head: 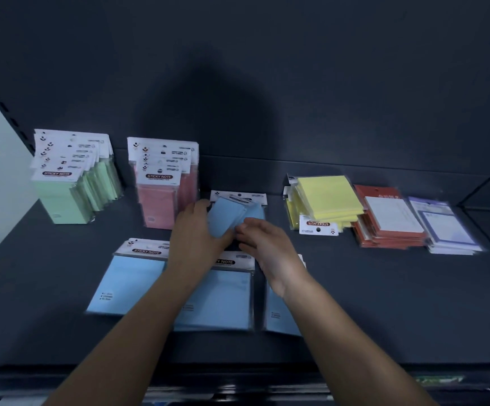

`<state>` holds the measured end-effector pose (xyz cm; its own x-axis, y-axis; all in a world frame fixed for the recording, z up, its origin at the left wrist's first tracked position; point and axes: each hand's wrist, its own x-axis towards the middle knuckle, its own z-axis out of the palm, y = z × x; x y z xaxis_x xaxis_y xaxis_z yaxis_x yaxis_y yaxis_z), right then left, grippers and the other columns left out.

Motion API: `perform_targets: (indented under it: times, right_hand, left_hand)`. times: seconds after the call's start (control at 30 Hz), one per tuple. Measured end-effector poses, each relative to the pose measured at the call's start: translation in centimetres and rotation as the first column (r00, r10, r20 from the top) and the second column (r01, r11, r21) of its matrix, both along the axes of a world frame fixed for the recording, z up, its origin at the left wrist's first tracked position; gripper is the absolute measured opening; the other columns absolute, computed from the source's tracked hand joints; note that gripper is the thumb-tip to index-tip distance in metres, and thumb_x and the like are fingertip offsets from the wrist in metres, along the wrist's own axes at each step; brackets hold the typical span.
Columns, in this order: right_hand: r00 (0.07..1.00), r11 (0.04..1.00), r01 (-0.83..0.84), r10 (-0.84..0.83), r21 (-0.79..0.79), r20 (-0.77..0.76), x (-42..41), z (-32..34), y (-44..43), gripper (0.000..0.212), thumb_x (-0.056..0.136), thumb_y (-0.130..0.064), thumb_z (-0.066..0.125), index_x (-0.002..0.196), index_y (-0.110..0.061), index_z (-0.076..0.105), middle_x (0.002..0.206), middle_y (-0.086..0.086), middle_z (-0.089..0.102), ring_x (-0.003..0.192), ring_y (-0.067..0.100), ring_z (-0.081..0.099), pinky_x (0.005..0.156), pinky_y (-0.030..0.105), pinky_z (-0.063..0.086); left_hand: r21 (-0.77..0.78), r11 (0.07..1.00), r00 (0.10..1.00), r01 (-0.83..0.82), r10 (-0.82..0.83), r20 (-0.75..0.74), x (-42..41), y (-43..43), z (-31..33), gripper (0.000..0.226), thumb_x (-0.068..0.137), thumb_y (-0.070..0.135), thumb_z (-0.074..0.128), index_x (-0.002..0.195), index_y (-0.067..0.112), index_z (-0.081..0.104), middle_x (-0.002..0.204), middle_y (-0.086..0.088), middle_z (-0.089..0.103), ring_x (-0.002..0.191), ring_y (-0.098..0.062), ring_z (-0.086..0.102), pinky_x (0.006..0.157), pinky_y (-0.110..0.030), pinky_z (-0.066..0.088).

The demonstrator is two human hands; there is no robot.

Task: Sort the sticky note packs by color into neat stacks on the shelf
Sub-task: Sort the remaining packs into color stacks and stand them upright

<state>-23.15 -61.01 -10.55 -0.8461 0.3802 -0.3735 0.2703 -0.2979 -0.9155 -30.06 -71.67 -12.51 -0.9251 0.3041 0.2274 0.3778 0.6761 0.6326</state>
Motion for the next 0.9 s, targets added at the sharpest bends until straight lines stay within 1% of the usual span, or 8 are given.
perform_targets:
  times: [0.1,0.17,0.33,0.47,0.6,0.7,0.8,0.9]
  right_hand:
    - [0.998,1.000,0.016,-0.016,-0.014,-0.053,0.2,0.0,-0.1,0.008,0.093,-0.015,0.052,0.093,-0.009,0.058,0.083,0.009,0.061,0.076,0.019,0.060,0.068,0.025,0.049]
    - [0.995,0.997,0.064,-0.062,0.030,-0.083,0.7,0.0,0.1,0.011,0.094,-0.018,0.053,0.087,-0.010,0.057,0.076,0.009,0.057,0.067,0.017,0.056,0.062,0.024,0.049]
    - [0.988,0.995,0.101,-0.097,0.026,-0.123,3.0,0.2,1.1,0.013,0.093,-0.008,0.052,0.104,-0.007,0.060,0.091,0.010,0.069,0.076,0.019,0.066,0.069,0.026,0.055]
    - [0.990,0.998,0.044,-0.036,0.052,-0.139,5.7,0.2,2.0,0.017,0.093,-0.003,0.051,0.106,-0.005,0.061,0.089,0.006,0.071,0.075,0.012,0.069,0.064,0.020,0.055]
    - [0.995,0.998,0.004,0.002,0.058,-0.104,8.6,0.0,2.6,0.014,0.092,-0.005,0.052,0.101,-0.008,0.064,0.086,0.007,0.072,0.074,0.014,0.069,0.061,0.023,0.054]
    - [0.998,0.999,-0.032,0.034,0.033,-0.054,10.0,0.1,3.1,0.013,0.092,-0.008,0.053,0.100,-0.009,0.064,0.074,0.002,0.071,0.061,0.013,0.067,0.050,0.024,0.052]
    - [0.998,0.994,-0.065,0.065,0.083,0.008,10.7,0.2,3.6,0.016,0.093,-0.008,0.052,0.107,-0.006,0.060,0.059,-0.005,0.065,0.045,0.002,0.058,0.037,0.015,0.039]
    - [0.995,0.980,-0.071,0.058,0.186,0.075,10.8,0.3,4.0,0.018,0.092,-0.011,0.056,0.110,-0.010,0.056,0.074,0.002,0.066,0.054,0.004,0.064,0.041,0.017,0.045]
  left_hand:
    - [0.067,0.998,1.000,0.001,-0.001,-0.004,1.6,0.1,0.7,0.069,0.063,0.055,0.061,0.112,0.007,0.056,0.102,-0.009,0.059,0.094,-0.027,0.056,0.073,-0.030,0.039]
    - [0.089,0.996,1.000,0.029,-0.029,0.008,3.2,0.5,1.1,0.083,0.057,0.065,0.050,0.118,0.008,0.055,0.104,-0.004,0.056,0.096,-0.023,0.055,0.076,-0.029,0.040]
    - [0.084,0.985,0.987,0.151,-0.154,0.035,6.6,1.5,1.9,0.069,0.070,0.046,0.071,0.124,0.011,0.047,0.104,0.006,0.040,0.098,-0.019,0.053,0.074,-0.023,0.036]
    - [0.056,0.973,0.970,0.224,-0.228,0.083,8.8,1.6,1.9,0.059,0.073,0.049,0.067,0.119,0.023,0.042,0.103,0.012,0.058,0.096,-0.014,0.059,0.073,-0.025,0.043]
    - [0.046,0.943,0.943,0.330,-0.331,0.033,10.6,1.0,1.3,0.069,0.067,0.063,0.065,0.123,0.031,0.039,0.099,0.013,0.063,0.088,-0.009,0.061,0.071,-0.024,0.047]
    - [0.043,0.910,0.910,0.412,-0.414,0.034,11.4,0.7,1.0,0.078,0.063,0.072,0.061,0.127,0.035,0.037,0.097,0.015,0.063,0.085,-0.005,0.060,0.070,-0.021,0.046]
    - [0.024,0.890,0.888,0.456,-0.457,0.051,11.9,0.3,0.6,0.081,0.067,0.071,0.060,0.134,0.039,0.030,0.096,0.013,0.064,0.084,-0.005,0.060,0.069,-0.020,0.045]
    - [-0.074,0.881,0.884,0.466,-0.467,0.005,12.3,0.0,0.3,0.075,0.078,0.063,0.055,0.141,0.031,0.028,0.090,0.008,0.065,0.080,-0.009,0.059,0.064,-0.021,0.040]
